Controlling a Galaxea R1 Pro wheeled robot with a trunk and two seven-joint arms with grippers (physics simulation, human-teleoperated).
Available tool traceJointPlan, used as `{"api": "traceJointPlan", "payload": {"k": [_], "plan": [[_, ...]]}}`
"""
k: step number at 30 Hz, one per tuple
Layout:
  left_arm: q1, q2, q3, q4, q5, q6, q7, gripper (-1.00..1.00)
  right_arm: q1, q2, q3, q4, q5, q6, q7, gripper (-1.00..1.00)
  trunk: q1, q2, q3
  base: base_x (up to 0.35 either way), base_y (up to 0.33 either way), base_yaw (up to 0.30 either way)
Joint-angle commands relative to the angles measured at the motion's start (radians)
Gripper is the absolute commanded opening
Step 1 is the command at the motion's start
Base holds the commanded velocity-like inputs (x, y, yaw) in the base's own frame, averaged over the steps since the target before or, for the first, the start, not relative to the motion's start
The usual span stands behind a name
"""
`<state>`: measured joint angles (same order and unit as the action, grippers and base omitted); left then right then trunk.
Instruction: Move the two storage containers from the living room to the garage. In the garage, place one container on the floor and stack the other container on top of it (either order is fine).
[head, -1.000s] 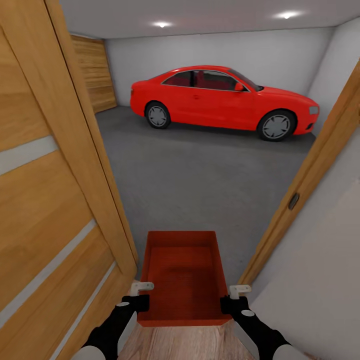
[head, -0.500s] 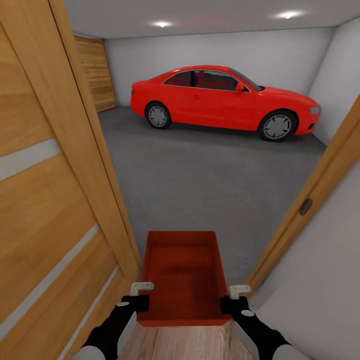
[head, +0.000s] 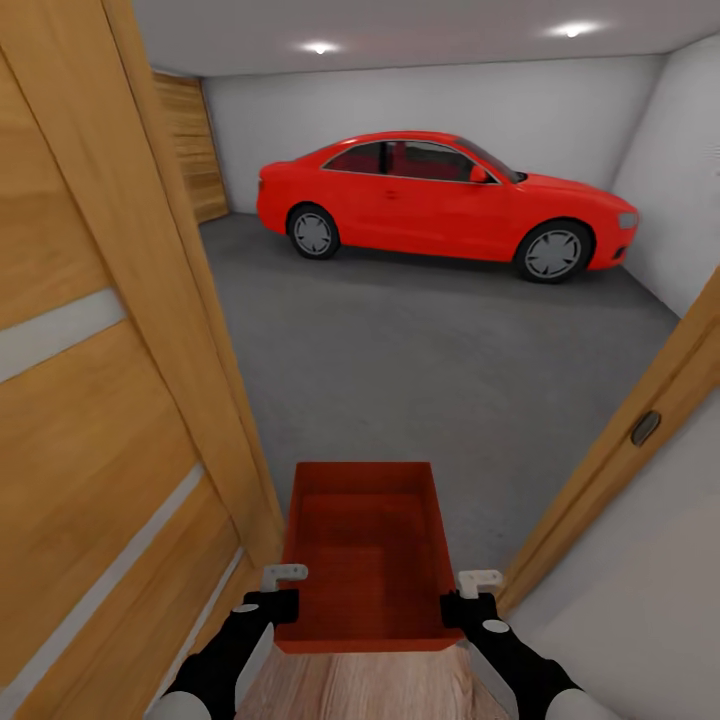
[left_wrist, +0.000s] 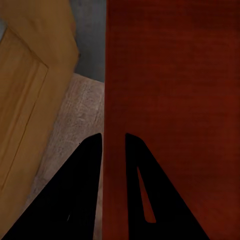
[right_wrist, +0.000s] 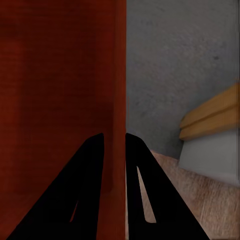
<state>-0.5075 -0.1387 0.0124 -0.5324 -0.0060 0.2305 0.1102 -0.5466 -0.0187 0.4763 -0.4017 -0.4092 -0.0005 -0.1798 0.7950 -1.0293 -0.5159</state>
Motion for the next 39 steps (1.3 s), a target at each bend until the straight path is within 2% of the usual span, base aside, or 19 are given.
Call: {"api": "traceJointPlan", "payload": {"k": [1,16,39], "plan": [[0.000,0.001,0.009,-0.006,-0.019,0.007,0.006,-1.00,-0.001,-0.023,-0.009,0.015,-0.014,-0.001,-0.018,-1.00,0.000,-0.001,-0.001,0.002,0.002,-0.223],[0.000,0.001,0.009,-0.006,-0.019,0.007,0.006,-1.00,-0.001,-0.024,-0.008,0.015,-0.014,-0.001,-0.018,-1.00,0.000,-0.001,-0.001,0.000,0.000,-0.179],[0.000,0.001,0.009,-0.006,-0.019,0.010,0.003,-1.00,-0.001,-0.024,-0.008,0.015,-0.014,-0.001,-0.018,-1.00,0.000,-0.001,-0.001,0.028,0.042,-0.006]]}}
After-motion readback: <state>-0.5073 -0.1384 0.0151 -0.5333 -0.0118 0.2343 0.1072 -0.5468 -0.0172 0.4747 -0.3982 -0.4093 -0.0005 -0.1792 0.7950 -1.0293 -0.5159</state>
